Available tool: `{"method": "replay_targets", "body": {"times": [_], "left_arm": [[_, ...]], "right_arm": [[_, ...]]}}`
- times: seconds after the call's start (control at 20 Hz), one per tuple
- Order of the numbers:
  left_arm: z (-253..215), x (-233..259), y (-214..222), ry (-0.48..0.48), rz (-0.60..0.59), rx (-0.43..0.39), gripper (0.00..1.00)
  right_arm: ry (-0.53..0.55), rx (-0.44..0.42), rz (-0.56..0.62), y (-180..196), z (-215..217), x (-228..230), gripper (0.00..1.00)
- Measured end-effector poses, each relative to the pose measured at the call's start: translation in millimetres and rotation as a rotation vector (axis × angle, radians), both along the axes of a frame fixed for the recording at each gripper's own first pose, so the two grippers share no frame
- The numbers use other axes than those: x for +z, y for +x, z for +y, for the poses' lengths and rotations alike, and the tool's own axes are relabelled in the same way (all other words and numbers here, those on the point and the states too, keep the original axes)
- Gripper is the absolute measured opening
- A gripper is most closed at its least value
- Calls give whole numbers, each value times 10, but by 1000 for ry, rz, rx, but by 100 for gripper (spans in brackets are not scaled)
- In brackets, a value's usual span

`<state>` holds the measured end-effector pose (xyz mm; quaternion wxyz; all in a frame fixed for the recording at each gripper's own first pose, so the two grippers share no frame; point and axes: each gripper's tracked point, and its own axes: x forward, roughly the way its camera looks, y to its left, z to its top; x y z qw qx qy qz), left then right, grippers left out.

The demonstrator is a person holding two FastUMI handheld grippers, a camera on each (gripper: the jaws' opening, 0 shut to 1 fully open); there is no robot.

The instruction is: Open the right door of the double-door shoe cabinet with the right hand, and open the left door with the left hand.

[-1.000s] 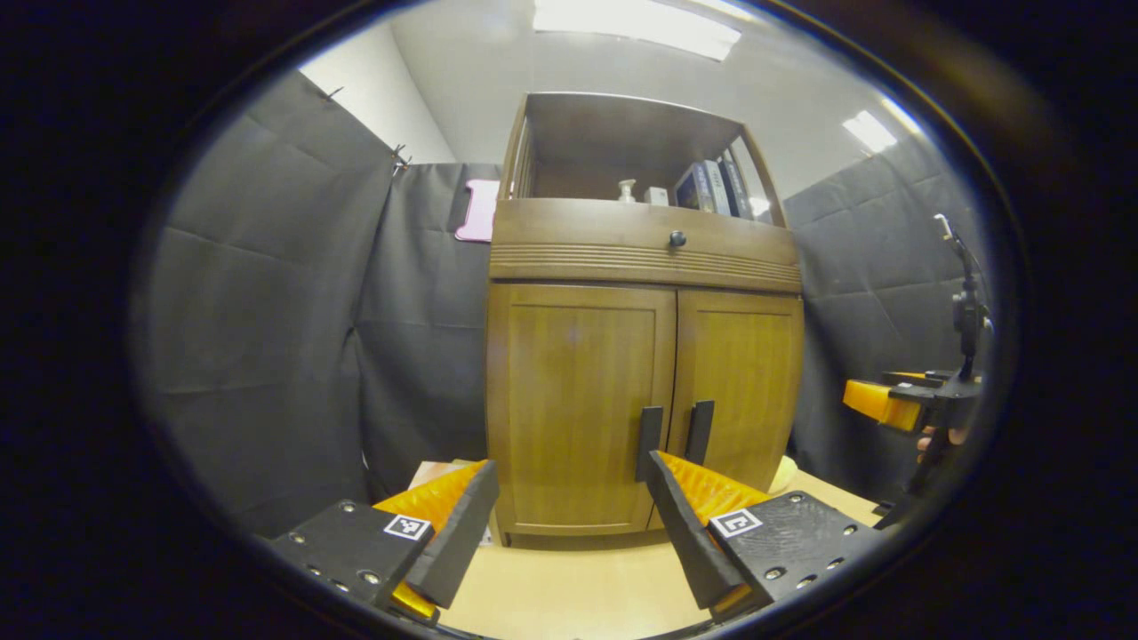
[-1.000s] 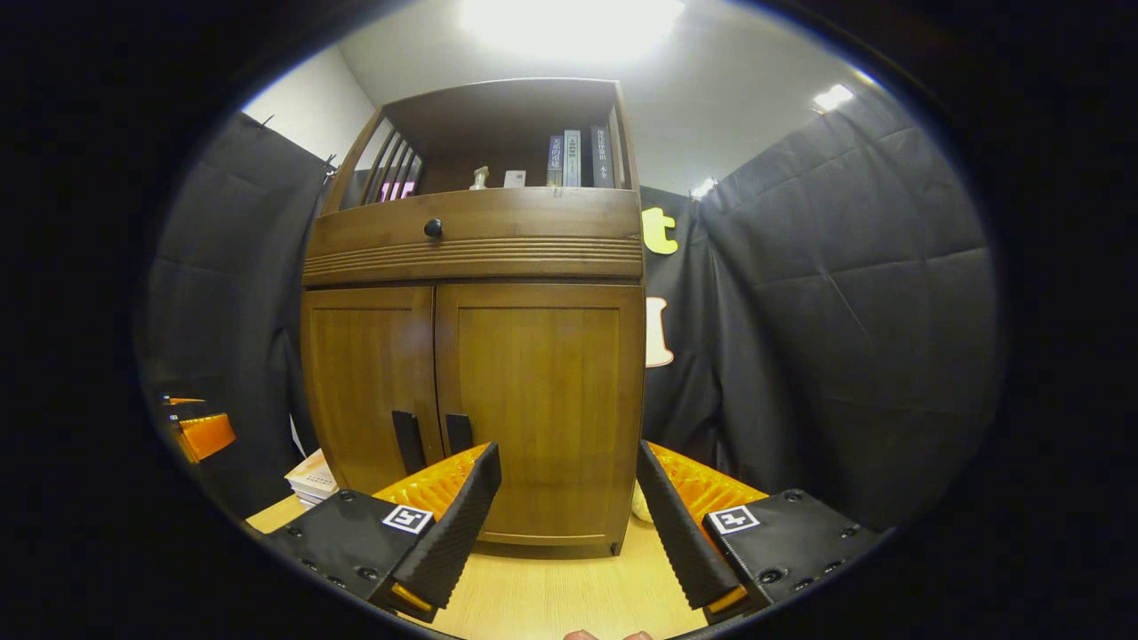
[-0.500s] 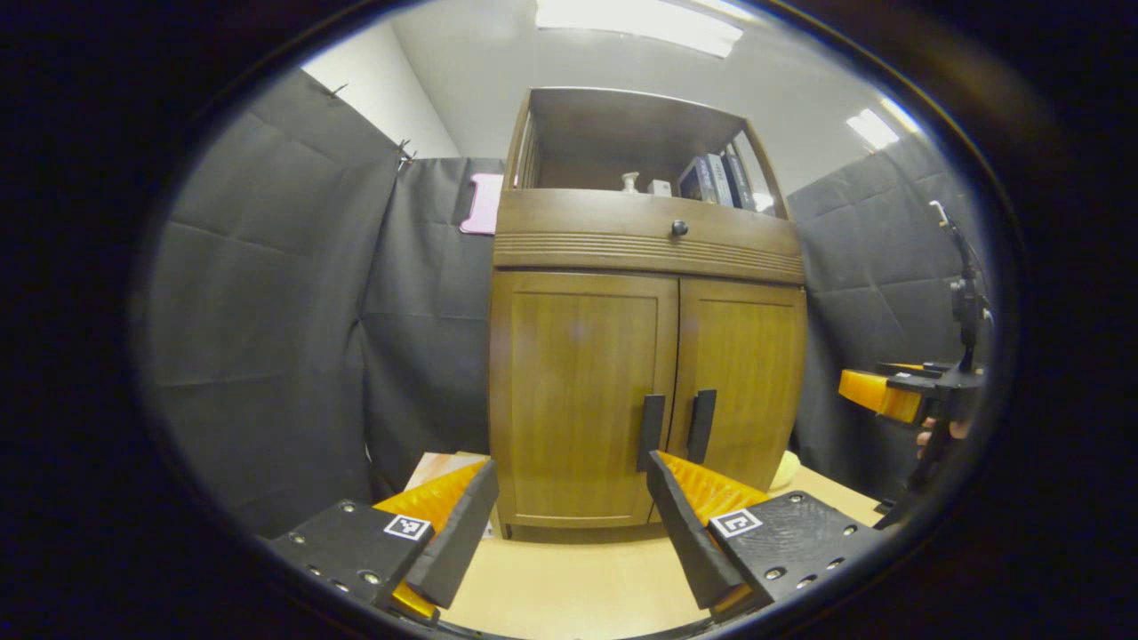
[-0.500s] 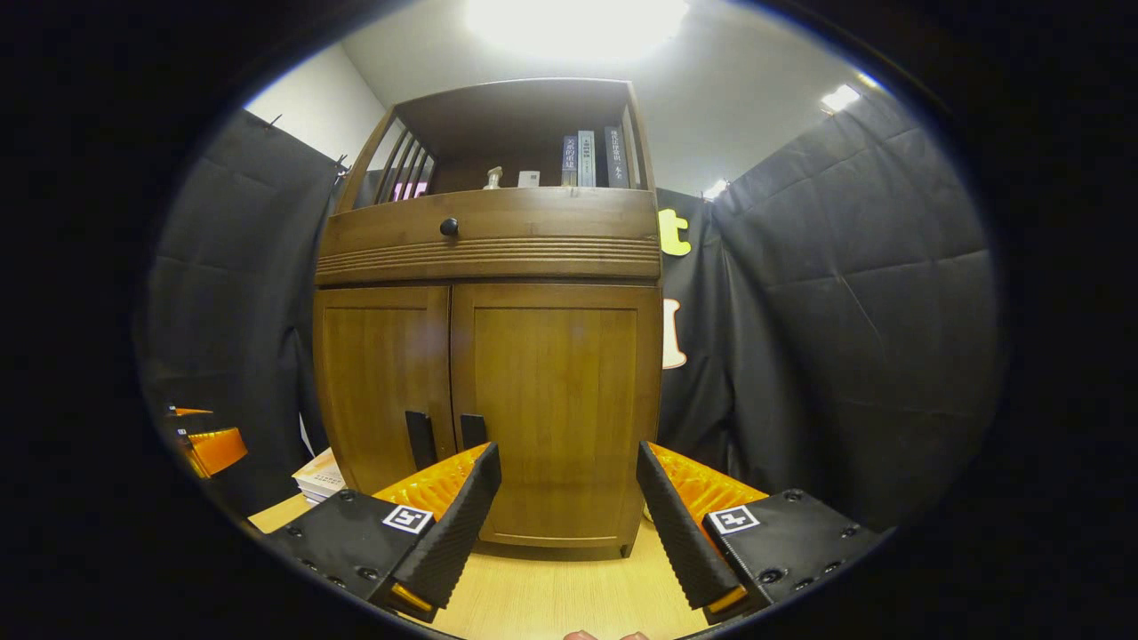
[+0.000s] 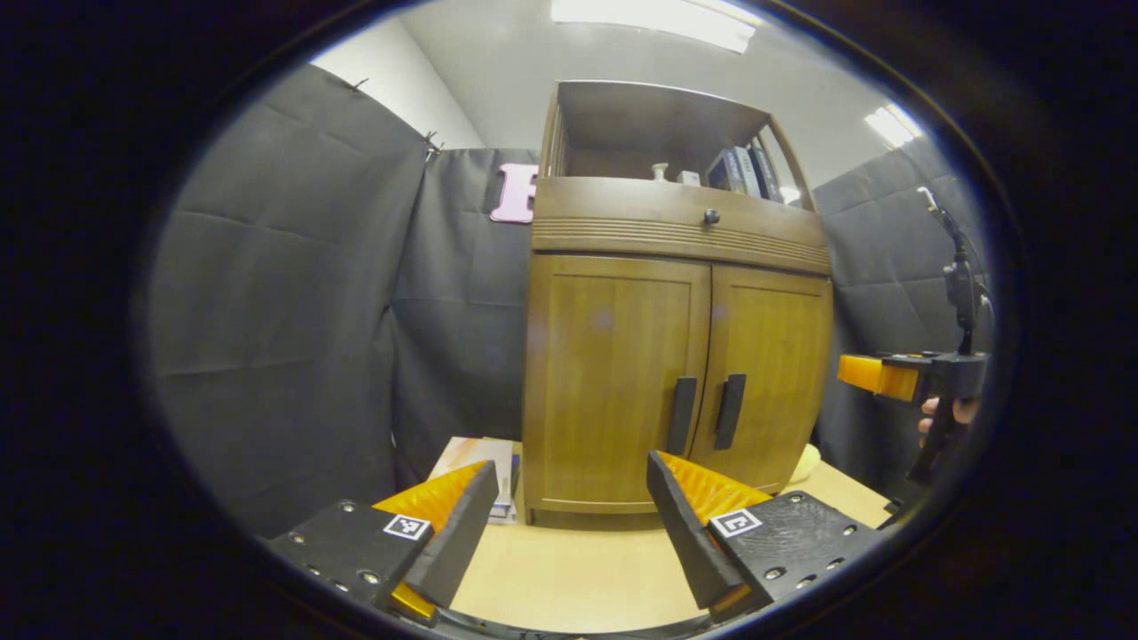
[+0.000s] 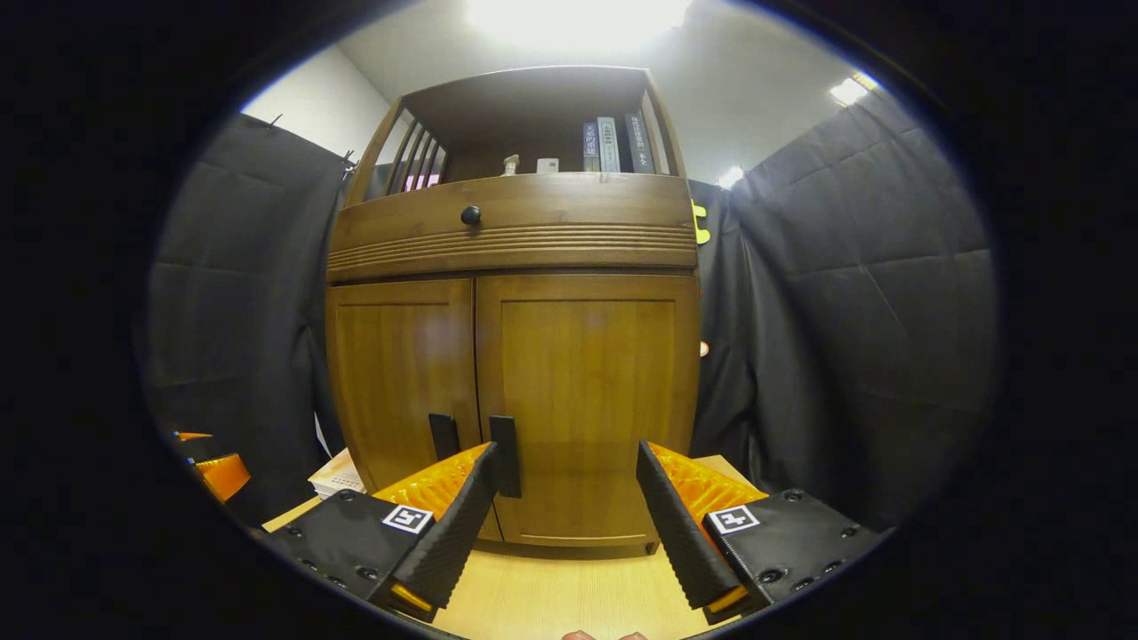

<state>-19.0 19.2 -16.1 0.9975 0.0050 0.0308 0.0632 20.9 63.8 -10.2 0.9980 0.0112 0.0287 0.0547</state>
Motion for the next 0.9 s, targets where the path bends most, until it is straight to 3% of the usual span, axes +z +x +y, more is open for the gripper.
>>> {"method": "replay_targets", "body": {"times": [0.45, 0.9], "left_arm": [[26, -33, -81, -25, 17, 45, 99], [95, -151, -219, -2, 107, 64, 98]], "right_arm": [[72, 63, 1, 511, 422, 28, 96], [113, 26, 93, 1177, 586, -330, 92]]}}
